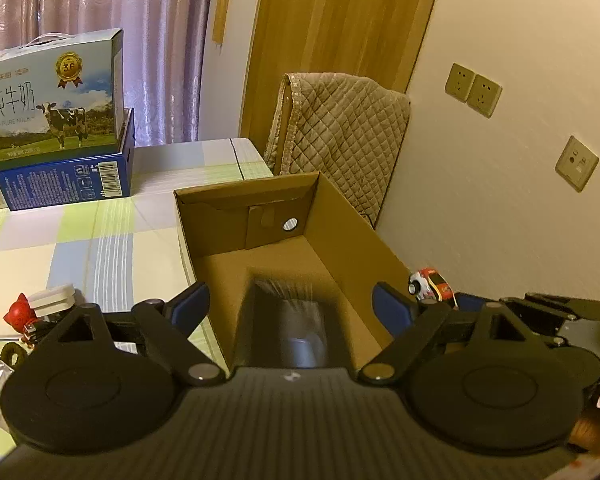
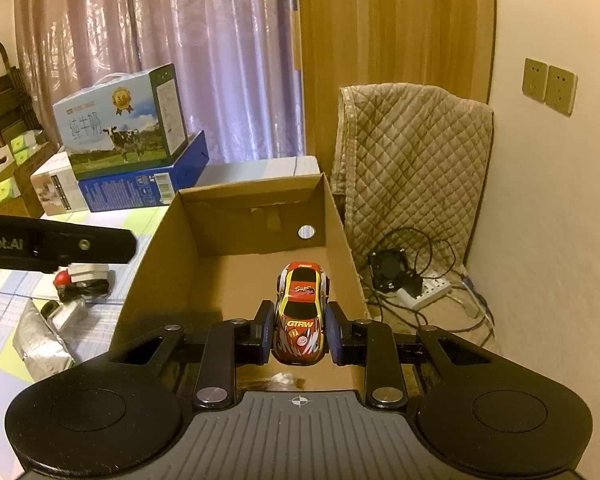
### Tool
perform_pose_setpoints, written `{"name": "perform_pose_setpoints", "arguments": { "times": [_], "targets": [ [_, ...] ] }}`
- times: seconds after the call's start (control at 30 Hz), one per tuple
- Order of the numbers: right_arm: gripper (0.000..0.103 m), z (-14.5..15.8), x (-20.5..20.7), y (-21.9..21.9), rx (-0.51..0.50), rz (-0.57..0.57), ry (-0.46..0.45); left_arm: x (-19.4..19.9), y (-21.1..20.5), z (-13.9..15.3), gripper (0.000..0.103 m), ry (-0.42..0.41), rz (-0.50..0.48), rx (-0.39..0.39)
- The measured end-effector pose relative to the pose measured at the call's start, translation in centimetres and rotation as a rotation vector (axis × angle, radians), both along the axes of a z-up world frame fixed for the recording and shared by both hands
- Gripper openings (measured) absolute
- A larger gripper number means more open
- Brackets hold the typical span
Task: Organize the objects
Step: 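Carry both items to the cardboard box and release the FLYCO box from the left gripper, then lower the toy car into the cardboard box and open the right gripper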
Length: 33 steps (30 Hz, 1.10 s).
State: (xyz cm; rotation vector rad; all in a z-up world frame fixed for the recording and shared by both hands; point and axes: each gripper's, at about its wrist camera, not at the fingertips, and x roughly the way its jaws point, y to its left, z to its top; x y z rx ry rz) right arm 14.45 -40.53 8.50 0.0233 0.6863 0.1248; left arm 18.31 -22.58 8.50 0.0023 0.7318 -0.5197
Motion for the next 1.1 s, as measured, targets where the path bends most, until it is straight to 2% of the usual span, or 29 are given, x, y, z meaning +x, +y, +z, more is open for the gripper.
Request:
{"name": "perform_pose_setpoints", "arguments": {
  "times": [0.53, 0.63, 0.7, 0.73, 0.77, 0.83, 1.1],
  "targets": [
    [0.024, -0.6, 0.6, 1.1, 0.027, 0.017, 0.014, -0.4, 4.1, -1.4, 0.086, 0.037, 0.072, 0.030],
    [0.024, -0.5, 1.0, 1.0, 0.080, 0.022, -0.003, -0.4, 4.6, -1.5, 0.086, 0.042, 0.084, 0.024],
    [0.031, -0.4, 1.2, 0.7, 0.131, 0.010, -0.023, -0.4, 5.0, -1.7, 0.086, 0.046, 0.093, 0.020],
    [0.049, -0.2, 1.3, 0.6, 0.140, 0.003, -0.032, -0.4, 5.2, -1.8, 0.086, 0.047, 0.097, 0.020],
    [0.057, 0.0, 1.2, 0.5, 0.147, -0.001, -0.046, -0.4, 5.4, -1.8, 0.086, 0.049, 0.100, 0.021],
    [0.058, 0.3, 1.1, 0.5, 0.149, -0.002, -0.062, -0.5, 5.9, -2.0, 0.086, 0.052, 0.108, 0.023],
    [0.058, 0.0, -0.1, 0.9, 0.132, -0.018, -0.023, -1.7, 8.6, -2.8, 0.086, 0.068, 0.154, 0.036]
  ]
}}
